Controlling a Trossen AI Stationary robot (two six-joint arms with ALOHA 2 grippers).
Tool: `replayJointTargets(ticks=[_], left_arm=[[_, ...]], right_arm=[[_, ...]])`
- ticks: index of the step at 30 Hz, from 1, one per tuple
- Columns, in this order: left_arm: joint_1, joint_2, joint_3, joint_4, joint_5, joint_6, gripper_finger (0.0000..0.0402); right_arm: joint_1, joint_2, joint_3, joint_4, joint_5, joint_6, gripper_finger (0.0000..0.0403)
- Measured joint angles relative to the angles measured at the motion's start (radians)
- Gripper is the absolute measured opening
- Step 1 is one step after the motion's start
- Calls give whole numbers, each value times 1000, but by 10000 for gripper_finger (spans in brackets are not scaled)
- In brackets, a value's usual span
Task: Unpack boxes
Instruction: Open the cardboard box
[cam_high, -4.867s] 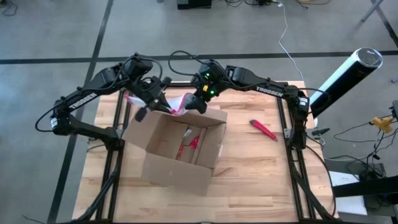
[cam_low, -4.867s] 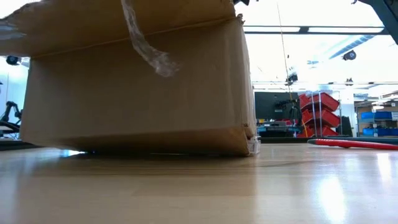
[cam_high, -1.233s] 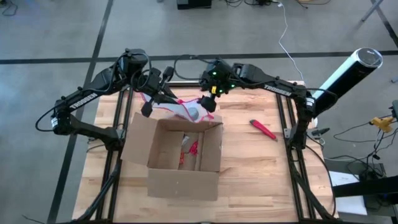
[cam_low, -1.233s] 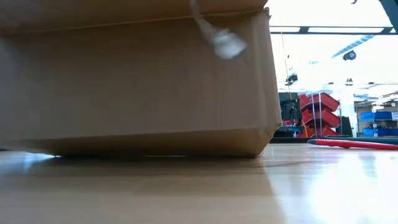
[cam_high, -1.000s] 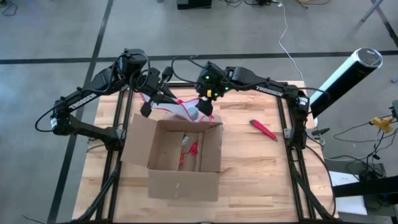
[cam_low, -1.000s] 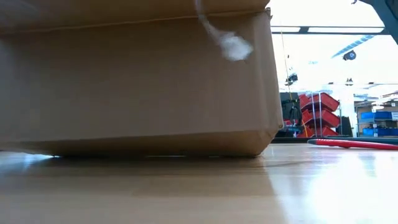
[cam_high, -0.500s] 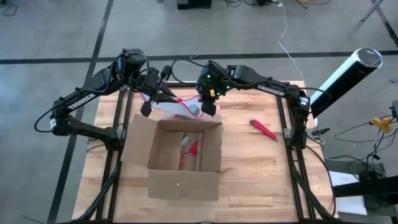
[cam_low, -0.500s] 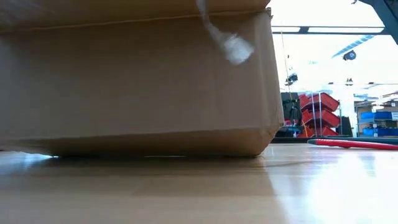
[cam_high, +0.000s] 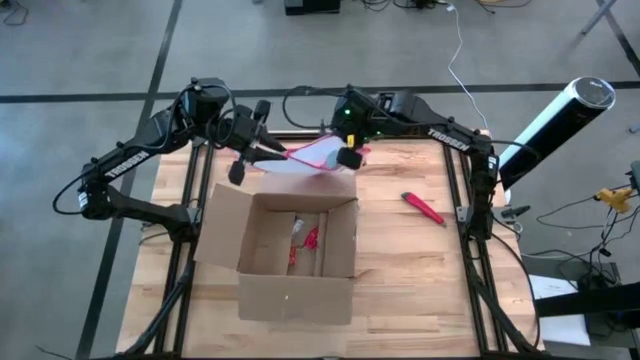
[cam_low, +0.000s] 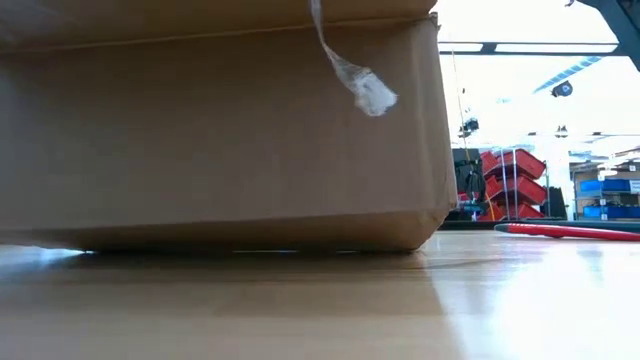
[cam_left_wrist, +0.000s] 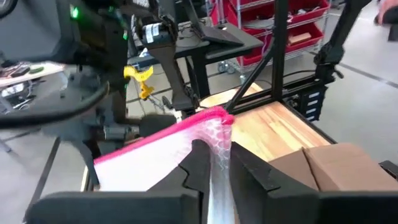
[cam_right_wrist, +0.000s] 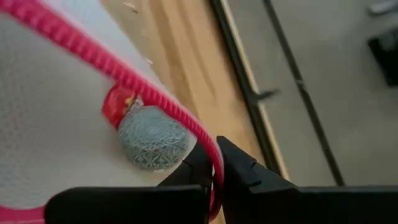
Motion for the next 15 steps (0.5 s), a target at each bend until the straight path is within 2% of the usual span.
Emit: replayJointTargets(ticks=[7,15], left_arm=[[0,-2,2,-5,-31,-1,96],[0,-2,2,-7,-34,0,143]], right_arm=[[-3,0,80,-196,135,26,0],[6,-5,97,-266,142,72,0]])
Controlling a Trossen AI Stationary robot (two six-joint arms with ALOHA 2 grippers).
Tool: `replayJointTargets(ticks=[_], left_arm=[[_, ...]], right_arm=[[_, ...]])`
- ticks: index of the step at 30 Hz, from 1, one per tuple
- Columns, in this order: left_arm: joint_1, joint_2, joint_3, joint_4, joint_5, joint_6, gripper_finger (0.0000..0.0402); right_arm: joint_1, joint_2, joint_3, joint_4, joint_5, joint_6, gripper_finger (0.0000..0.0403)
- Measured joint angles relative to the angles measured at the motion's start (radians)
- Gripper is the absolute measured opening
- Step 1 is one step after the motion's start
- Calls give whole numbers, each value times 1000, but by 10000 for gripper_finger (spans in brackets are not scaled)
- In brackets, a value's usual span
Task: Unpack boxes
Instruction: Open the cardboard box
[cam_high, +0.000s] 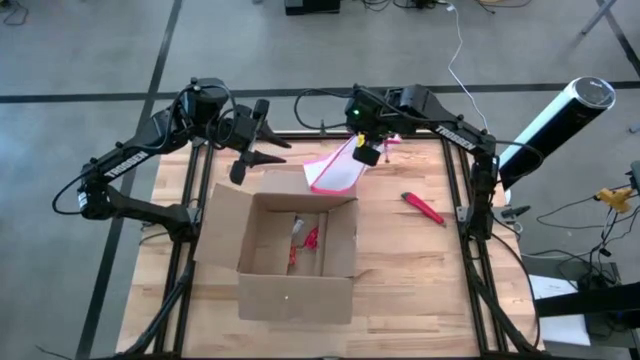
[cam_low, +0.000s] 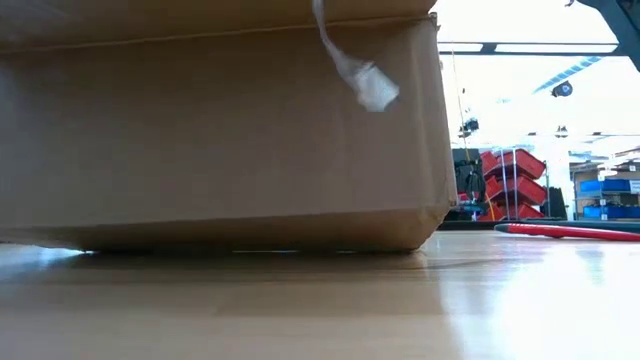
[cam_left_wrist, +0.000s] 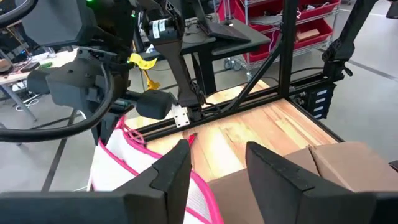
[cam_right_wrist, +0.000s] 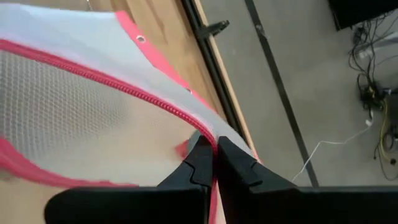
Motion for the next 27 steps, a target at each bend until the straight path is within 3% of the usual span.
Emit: replayJointTargets(ticks=[5,12,19,27], left_arm=[[0,0,0,-8,0,-6,162],[0,1,0,-174,0,30,173],[0,2,-3,-275,1,54,161],[0,2,-4,-274,2,54,156]], right_arm=[[10,-16,0,0,-5,33,0],[9,-22,-21,3,-12,88,0],[5,-24,-136,89,-189,159,0],[44,-104,-254,200,-232,215,0]])
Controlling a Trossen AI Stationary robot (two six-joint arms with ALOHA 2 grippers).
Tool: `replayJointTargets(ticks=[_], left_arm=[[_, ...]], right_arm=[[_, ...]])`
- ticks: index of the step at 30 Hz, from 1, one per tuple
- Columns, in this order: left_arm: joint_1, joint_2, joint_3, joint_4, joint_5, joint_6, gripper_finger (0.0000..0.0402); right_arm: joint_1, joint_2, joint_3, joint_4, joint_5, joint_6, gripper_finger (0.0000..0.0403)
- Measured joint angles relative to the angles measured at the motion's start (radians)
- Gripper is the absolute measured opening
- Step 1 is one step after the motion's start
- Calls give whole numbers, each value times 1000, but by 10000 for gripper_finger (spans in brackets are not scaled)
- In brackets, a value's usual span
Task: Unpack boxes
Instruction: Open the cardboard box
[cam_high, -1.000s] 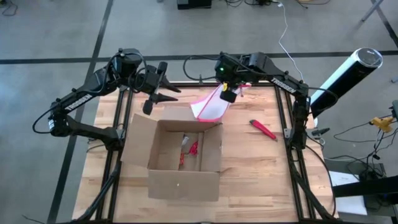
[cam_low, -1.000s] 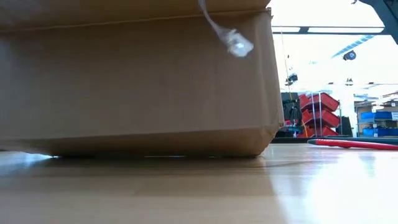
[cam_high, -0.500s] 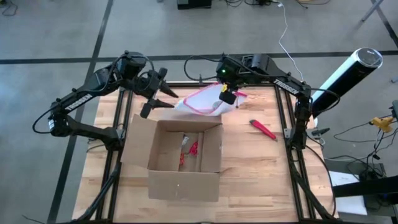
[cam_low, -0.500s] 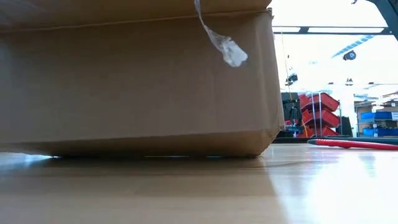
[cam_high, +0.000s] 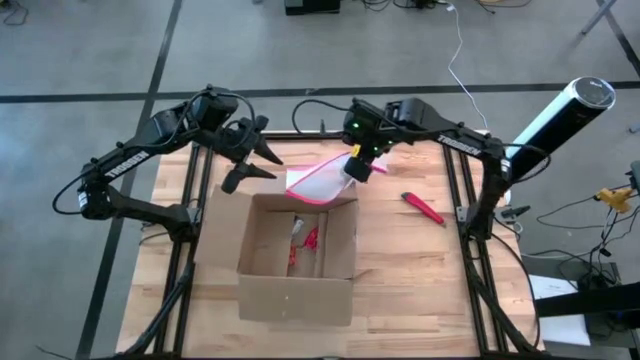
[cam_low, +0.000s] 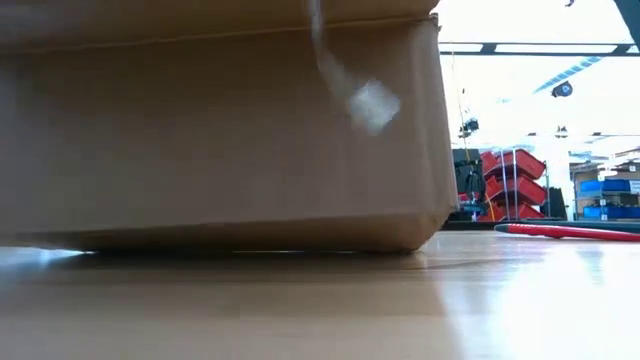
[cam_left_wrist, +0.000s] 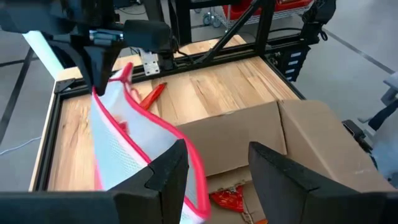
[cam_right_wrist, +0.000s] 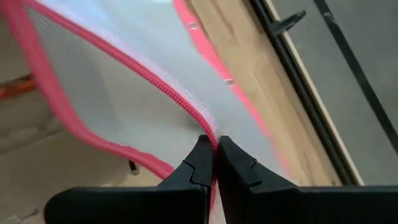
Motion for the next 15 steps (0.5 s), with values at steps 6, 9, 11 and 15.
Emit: replayJointTargets(ticks=[6,9,11,15], left_arm=[[0,0,-11,3,0,14,161],[0,1,-17,8,0,21,162],[0,6,-18,12,1,22,161],[0,15,-18,15,1,22,156]], right_arm=[[59,-156,-245,269,-22,103,0],[82,-239,-394,363,-12,176,0],[86,-295,-486,372,24,222,0],[76,-440,-656,382,94,299,0]])
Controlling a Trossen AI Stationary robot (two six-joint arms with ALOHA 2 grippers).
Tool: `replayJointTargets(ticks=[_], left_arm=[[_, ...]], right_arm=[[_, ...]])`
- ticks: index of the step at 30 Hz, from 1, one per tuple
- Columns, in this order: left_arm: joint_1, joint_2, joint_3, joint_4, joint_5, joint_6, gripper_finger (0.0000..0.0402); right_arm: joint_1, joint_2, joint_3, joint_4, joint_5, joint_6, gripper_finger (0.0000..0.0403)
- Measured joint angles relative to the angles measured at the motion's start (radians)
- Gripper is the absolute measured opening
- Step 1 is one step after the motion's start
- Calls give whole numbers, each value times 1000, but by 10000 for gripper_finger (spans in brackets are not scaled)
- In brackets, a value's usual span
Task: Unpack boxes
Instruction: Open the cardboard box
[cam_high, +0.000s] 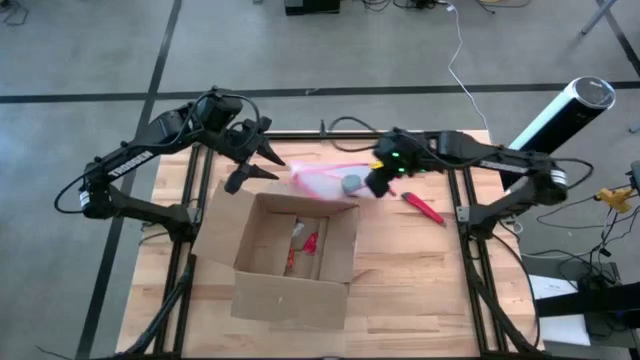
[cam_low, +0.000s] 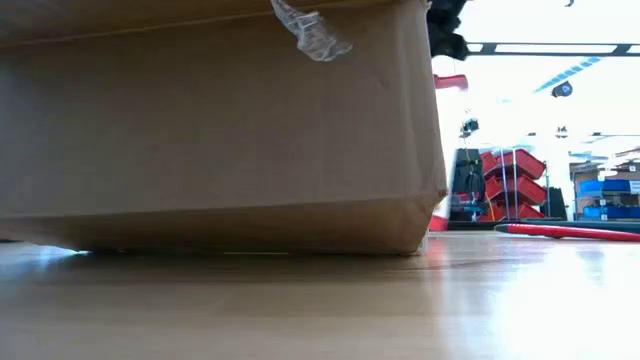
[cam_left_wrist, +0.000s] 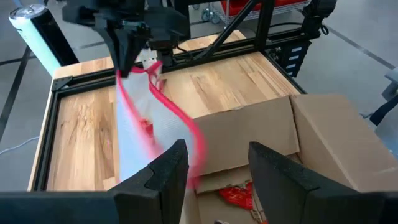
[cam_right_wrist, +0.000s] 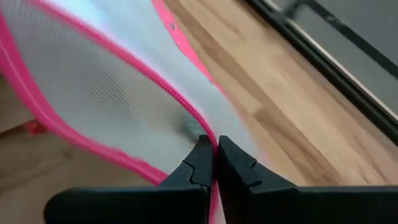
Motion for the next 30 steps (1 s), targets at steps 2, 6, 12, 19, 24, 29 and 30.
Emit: replayJointTargets(ticks=[2,6,12,19,24,29,30], left_arm=[[0,5,0,2,0,-2,156],[0,12,0,2,0,-8,160],[0,15,0,7,0,-21,160],[0,15,0,18,1,-34,157],[0,15,-1,18,5,-59,163],[0,15,-9,-12,37,-61,171],[0,15,-11,-14,38,-61,173]], right_arm=[[-7,-74,-74,1,22,47,0],[-5,-201,-201,-2,29,142,0],[60,-302,-317,-2,26,252,0],[195,-293,-410,32,-26,341,0],[276,-291,-489,89,-25,435,0],[298,-291,-549,139,-20,484,0],[298,-291,-555,142,-20,489,0]])
